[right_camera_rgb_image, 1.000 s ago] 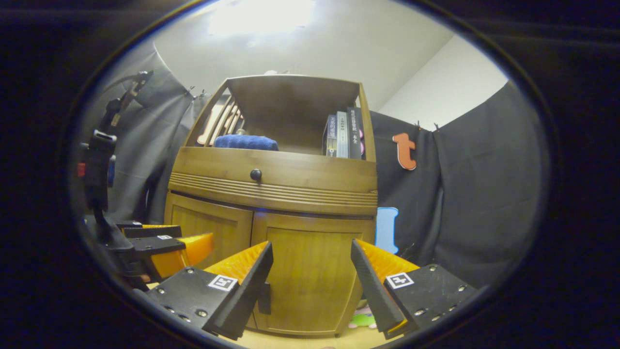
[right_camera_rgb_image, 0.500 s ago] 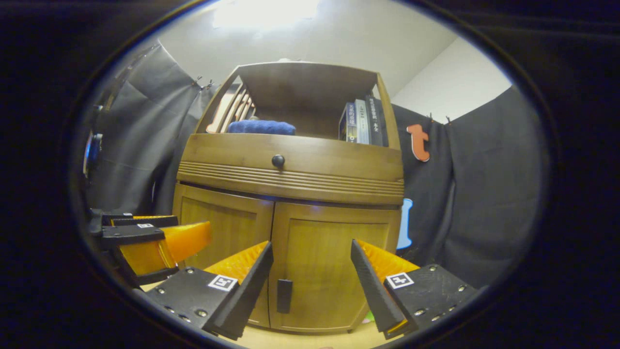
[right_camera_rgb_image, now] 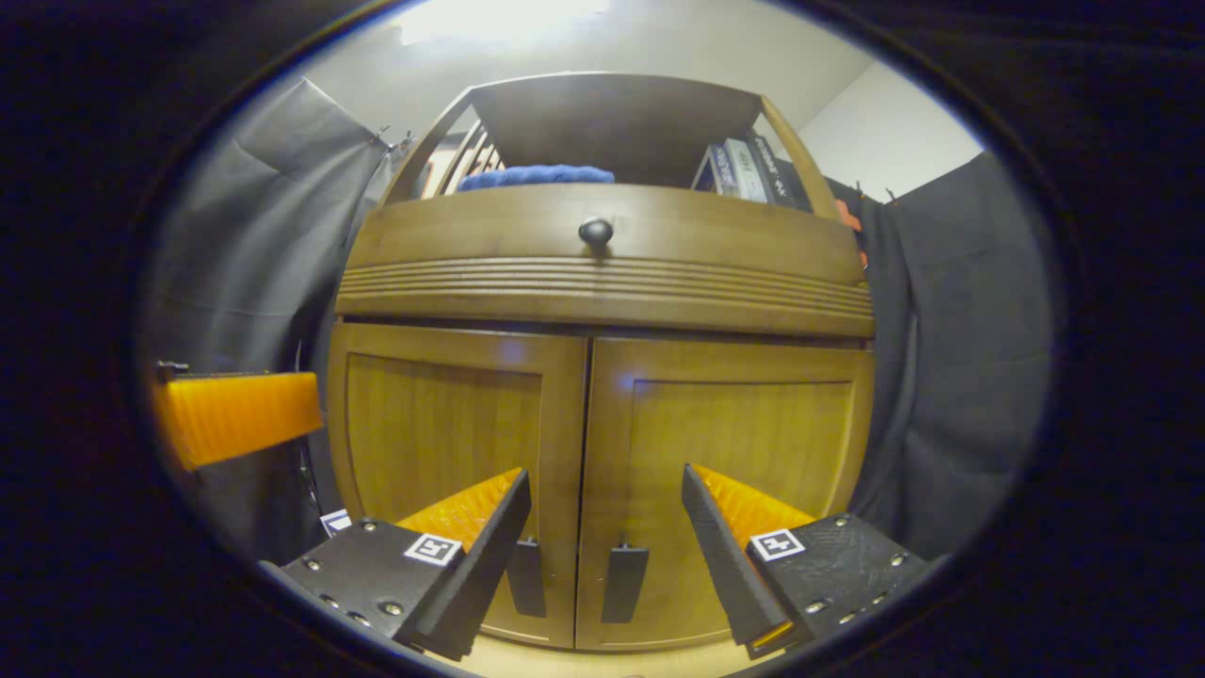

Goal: Open the right door of the double-door shoe cabinet with the right hand, and open the left door with the left hand.

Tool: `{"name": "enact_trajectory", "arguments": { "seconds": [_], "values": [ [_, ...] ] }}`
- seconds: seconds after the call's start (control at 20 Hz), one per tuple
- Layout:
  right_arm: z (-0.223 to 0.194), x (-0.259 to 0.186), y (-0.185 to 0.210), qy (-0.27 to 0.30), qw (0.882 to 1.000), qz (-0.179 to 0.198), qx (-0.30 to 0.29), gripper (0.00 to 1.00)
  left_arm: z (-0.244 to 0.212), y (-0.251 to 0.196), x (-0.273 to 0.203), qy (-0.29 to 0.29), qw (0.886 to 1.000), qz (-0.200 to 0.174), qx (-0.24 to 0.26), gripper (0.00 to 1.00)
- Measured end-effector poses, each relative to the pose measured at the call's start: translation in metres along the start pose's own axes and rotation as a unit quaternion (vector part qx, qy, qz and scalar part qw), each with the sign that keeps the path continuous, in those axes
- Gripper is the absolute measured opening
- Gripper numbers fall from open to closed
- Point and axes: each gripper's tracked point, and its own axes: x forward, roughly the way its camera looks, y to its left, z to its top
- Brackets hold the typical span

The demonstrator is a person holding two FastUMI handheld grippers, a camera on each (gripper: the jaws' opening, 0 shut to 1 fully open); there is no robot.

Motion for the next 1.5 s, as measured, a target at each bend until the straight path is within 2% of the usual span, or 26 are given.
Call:
{"name": "enact_trajectory", "arguments": {
  "seconds": [0.4, 0.6, 0.75, 0.8, 0.9, 0.95, 1.1, 1.2, 1.35, 1.4, 1.45, 1.5],
  "values": [
    [-0.059, 0.029, 0.013, 0.058, 0.998, 0.008, -0.006, 0.94, -0.002, 0.019, 0.010, 0.001, 1.000, 0.013, 0.006, 0.95],
    [-0.063, 0.031, 0.016, 0.057, 0.998, 0.018, 0.015, 0.96, -0.007, 0.020, 0.013, 0.006, 1.000, 0.017, 0.003, 0.95],
    [-0.062, 0.036, 0.022, 0.060, 0.998, 0.029, 0.019, 0.77, -0.010, 0.023, 0.013, 0.009, 1.000, 0.022, 0.002, 0.95],
    [-0.066, 0.037, 0.020, 0.064, 0.998, 0.025, 0.014, 0.73, -0.010, 0.024, 0.012, 0.009, 1.000, 0.024, 0.003, 0.95],
    [-0.065, 0.036, 0.013, 0.060, 0.998, 0.013, -0.004, 0.35, -0.010, 0.025, 0.012, 0.008, 1.000, 0.029, 0.004, 0.95],
    [-0.063, 0.035, 0.014, 0.059, 0.998, 0.019, -0.002, 0.16, -0.010, 0.026, 0.011, 0.008, 0.999, 0.032, 0.004, 0.95],
    [-0.068, 0.028, 0.021, 0.068, 0.996, 0.042, 0.029, 0.14, -0.013, 0.027, 0.010, 0.013, 0.999, 0.036, 0.004, 0.95],
    [-0.072, 0.024, 0.021, 0.075, 0.996, 0.041, 0.038, 0.23, -0.015, 0.028, 0.009, 0.014, 0.999, 0.038, 0.003, 0.95],
    [-0.061, 0.019, 0.018, 0.052, 0.998, 0.037, 0.021, 0.33, -0.018, 0.030, 0.007, 0.018, 0.999, 0.041, 0.002, 0.95],
    [-0.055, 0.017, 0.013, 0.040, 0.999, 0.025, 0.008, 0.32, -0.019, 0.032, 0.008, 0.020, 0.999, 0.043, 0.002, 0.95],
    [-0.048, 0.017, 0.007, 0.030, 0.999, 0.015, 0.000, 0.44, -0.021, 0.033, 0.007, 0.021, 0.999, 0.045, 0.001, 0.95],
    [-0.045, 0.017, 0.000, 0.025, 1.000, 0.006, -0.003, 0.43, -0.022, 0.035, 0.008, 0.023, 0.999, 0.046, 0.000, 0.95]
  ]
}}
